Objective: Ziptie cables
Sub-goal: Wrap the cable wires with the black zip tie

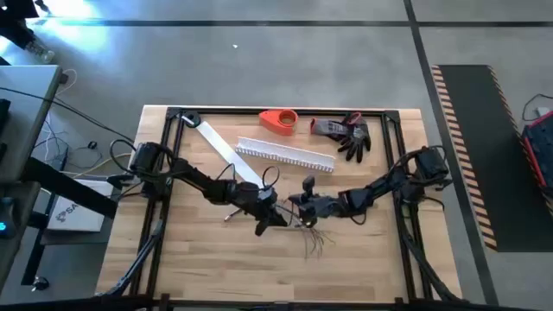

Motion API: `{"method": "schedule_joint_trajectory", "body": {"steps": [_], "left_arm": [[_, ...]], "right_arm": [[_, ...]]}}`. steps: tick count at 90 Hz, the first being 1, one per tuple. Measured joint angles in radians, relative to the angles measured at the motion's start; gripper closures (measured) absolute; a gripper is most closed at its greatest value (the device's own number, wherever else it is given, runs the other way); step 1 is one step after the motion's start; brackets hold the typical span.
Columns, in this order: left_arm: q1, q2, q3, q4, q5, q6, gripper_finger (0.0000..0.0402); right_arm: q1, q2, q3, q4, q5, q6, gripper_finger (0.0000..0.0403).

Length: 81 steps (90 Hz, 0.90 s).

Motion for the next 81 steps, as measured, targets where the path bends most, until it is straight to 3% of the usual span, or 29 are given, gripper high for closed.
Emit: {"method": "schedule_joint_trajectory", "body": {"steps": [21, 41, 81], "left_arm": [[-0.007, 0.0, 0.0, 0.0, -0.001, 0.0, 0.0402], [-0.026, 0.0, 0.0, 0.0, -0.003, -0.002, 0.0402], [-0.041, 0.0, 0.0, 0.0, -0.024, 0.016, 0.0402]], "right_arm": [[0.013, 0.0, 0.0, 0.027, -0.008, 0.005, 0.0403], [0.01, 0.0, 0.0, 0.095, -0.11, 0.013, 0.0403], [-0.004, 0.0, -0.001, 0.107, -0.166, -0.042, 0.0403]]}}
